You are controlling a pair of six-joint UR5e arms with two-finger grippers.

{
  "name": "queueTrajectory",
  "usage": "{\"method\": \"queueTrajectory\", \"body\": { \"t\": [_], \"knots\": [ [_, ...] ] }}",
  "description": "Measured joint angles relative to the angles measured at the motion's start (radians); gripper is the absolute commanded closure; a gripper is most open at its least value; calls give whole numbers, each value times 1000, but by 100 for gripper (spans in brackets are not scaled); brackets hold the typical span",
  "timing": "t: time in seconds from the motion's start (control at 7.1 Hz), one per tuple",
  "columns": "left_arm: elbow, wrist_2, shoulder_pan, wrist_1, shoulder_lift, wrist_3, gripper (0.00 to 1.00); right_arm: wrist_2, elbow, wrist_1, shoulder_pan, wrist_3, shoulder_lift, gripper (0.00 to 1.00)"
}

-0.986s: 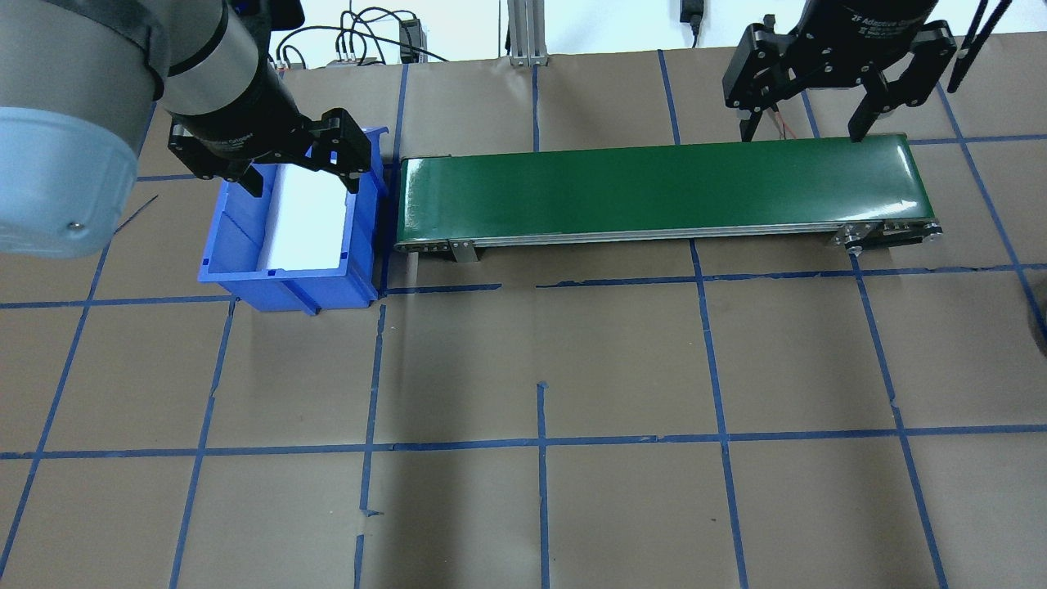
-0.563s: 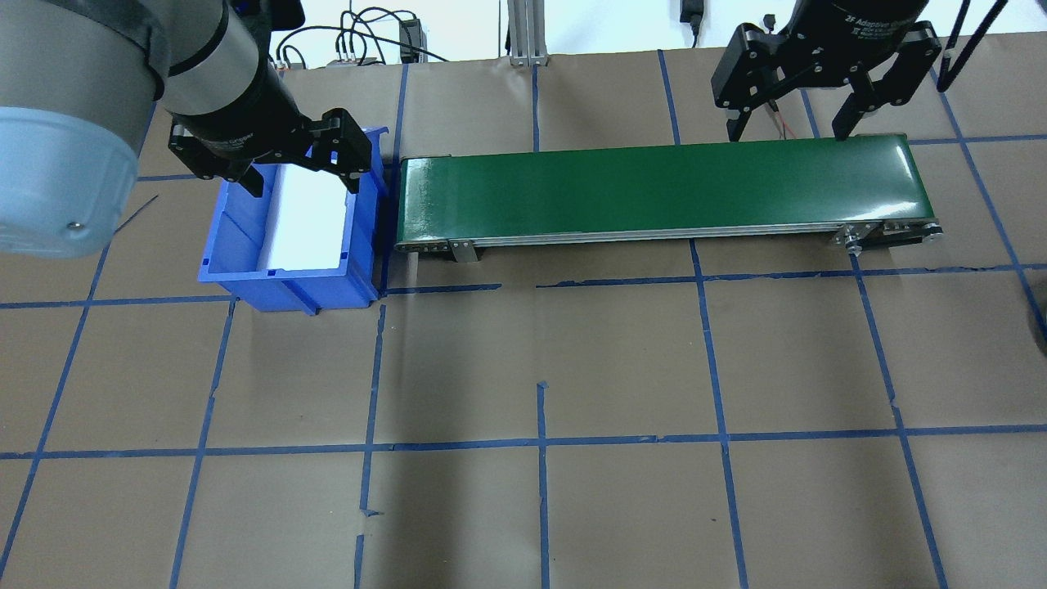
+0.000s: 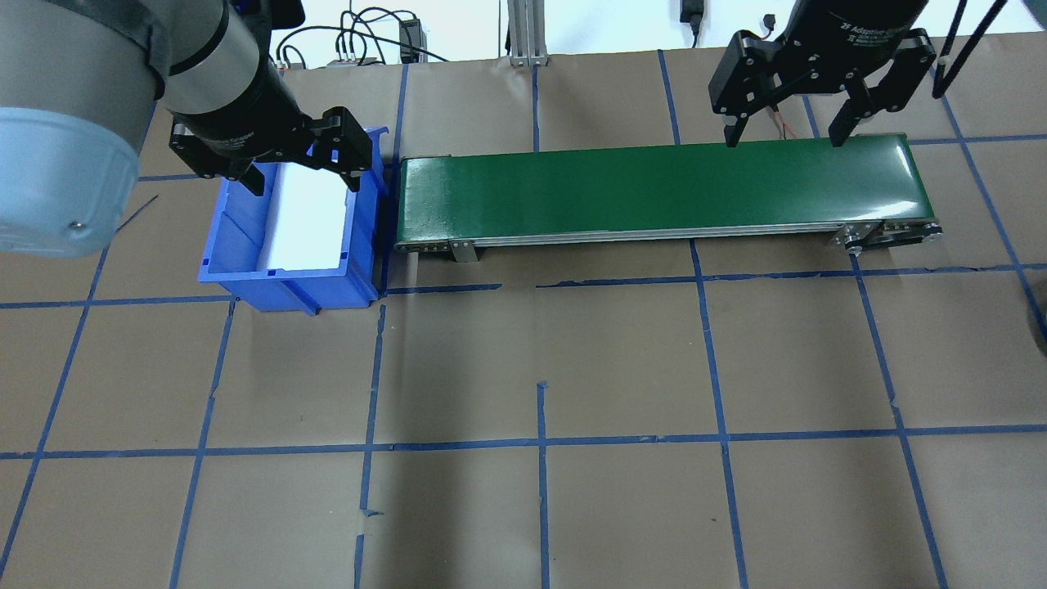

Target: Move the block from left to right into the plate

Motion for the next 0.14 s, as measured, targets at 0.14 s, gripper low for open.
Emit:
{"method": "queueTrajectory", "body": {
  "t": [0.14],
  "knots": [
    [0, 0, 0, 1, 0, 0, 0, 0, 1, 0, 0, 0, -1, 0]
  ]
}}
